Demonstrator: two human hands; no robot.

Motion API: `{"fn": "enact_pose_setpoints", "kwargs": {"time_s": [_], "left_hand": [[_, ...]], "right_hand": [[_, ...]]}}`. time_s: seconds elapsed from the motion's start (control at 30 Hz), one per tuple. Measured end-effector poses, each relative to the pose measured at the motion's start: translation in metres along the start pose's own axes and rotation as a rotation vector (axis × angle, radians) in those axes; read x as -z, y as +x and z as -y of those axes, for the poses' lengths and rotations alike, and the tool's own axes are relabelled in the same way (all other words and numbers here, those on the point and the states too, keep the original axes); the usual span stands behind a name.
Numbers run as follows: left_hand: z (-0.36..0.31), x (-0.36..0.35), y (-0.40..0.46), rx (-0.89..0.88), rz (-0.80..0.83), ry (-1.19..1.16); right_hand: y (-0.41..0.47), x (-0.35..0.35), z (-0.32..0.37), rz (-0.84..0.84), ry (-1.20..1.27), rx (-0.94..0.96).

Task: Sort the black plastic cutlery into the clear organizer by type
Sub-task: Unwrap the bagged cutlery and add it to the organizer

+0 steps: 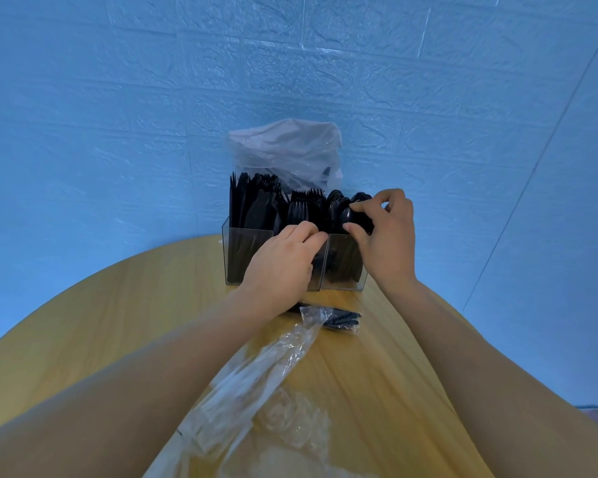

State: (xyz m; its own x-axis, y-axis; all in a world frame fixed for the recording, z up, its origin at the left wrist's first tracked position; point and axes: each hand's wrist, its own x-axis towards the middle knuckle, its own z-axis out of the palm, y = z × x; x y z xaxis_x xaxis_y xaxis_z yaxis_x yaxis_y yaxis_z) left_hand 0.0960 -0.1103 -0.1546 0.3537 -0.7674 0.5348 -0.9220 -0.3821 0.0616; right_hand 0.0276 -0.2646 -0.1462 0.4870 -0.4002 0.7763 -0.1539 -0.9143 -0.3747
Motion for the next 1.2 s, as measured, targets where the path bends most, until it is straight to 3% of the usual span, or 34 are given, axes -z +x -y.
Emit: {"fn": "enact_pose_setpoints", "kwargs": {"time_s": [0.27, 0.53, 0.67, 0.97, 1.1, 1.2], "left_hand": [[0.002, 0.010, -0.014, 0.010, 0.024, -0.062], [0.016, 0.020, -0.061, 0.129, 0.042, -0.195], [0.023, 0.020, -0.085, 0.235, 0.039, -0.300], [0.025, 0.005, -0.100, 0.460, -0.070, -0.532], [0.023, 0.007, -0.098, 0.472, -0.160, -0.606], [0.016, 0.009, -0.100, 0.445, -0.197, -0.671]], "right_hand": [[-0.030, 0.009, 0.023, 0.075, 0.087, -0.052], [-0.074, -0.007, 0.030, 0.564, 0.017, -0.286], [-0.084, -0.004, 0.033, 0.664, -0.101, -0.294], [-0.089, 0.013, 0.029, 0.482, -0.026, -0.306], [-0.085, 0.026, 0.031, 0.301, 0.110, -0.277], [-0.083, 0.035, 0.044, 0.254, 0.199, -0.206]]}}
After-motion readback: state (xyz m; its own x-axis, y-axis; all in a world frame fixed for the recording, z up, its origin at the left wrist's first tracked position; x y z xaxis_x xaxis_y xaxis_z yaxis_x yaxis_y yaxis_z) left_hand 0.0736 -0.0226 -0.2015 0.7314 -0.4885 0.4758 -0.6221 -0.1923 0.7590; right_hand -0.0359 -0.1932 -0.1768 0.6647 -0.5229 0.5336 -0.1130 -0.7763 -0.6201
